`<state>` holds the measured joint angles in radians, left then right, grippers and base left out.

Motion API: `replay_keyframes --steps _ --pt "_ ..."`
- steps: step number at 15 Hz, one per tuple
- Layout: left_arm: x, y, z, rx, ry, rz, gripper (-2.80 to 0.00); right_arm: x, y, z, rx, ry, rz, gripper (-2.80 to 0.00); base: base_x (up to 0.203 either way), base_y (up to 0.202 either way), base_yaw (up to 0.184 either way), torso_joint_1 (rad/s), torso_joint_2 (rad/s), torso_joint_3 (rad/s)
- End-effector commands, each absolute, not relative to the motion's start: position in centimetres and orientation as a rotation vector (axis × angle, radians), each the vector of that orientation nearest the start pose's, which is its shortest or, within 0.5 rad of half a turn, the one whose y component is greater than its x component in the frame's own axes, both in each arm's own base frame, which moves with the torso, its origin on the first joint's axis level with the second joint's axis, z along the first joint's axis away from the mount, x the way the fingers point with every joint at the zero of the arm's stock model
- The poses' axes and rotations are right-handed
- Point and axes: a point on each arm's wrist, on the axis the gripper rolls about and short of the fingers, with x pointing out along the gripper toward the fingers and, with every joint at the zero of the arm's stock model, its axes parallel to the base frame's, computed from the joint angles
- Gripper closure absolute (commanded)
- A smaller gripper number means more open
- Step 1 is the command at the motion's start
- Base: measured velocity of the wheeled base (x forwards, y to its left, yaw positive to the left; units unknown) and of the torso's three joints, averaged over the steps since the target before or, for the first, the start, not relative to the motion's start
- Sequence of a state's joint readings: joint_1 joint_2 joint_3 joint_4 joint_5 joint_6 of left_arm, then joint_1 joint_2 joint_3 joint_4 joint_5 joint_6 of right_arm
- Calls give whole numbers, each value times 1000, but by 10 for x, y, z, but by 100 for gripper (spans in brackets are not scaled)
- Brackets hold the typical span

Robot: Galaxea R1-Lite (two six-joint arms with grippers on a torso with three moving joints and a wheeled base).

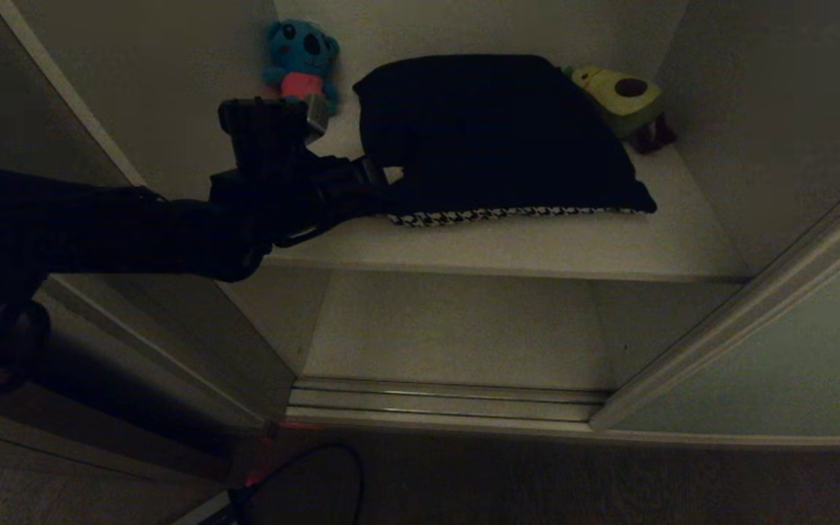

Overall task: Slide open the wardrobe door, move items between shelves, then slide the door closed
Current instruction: Place the pillow on the lower shelf

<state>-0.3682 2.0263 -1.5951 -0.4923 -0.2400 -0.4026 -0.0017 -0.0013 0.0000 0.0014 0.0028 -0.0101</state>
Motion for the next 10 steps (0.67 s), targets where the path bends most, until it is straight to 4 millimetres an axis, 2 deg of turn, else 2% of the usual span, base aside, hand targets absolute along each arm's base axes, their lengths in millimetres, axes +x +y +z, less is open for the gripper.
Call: replay_keyframes --steps 1,3,5,10 --pt "365 -158 300 -402 23 -638 0 -23 0 74 -11 5 2 0 0 0 0 0 0 0" --pt "339 -162 317 -408 19 -616 0 -23 0 74 -11 5 2 0 0 0 0 0 0 0" --pt "305 -161 340 -408 6 -591 0 -23 0 74 -11 5 2 0 0 0 0 0 0 0" --pt "213 -139 381 -376 16 -618 0 -23 0 74 -11 5 2 0 0 0 0 0 0 0"
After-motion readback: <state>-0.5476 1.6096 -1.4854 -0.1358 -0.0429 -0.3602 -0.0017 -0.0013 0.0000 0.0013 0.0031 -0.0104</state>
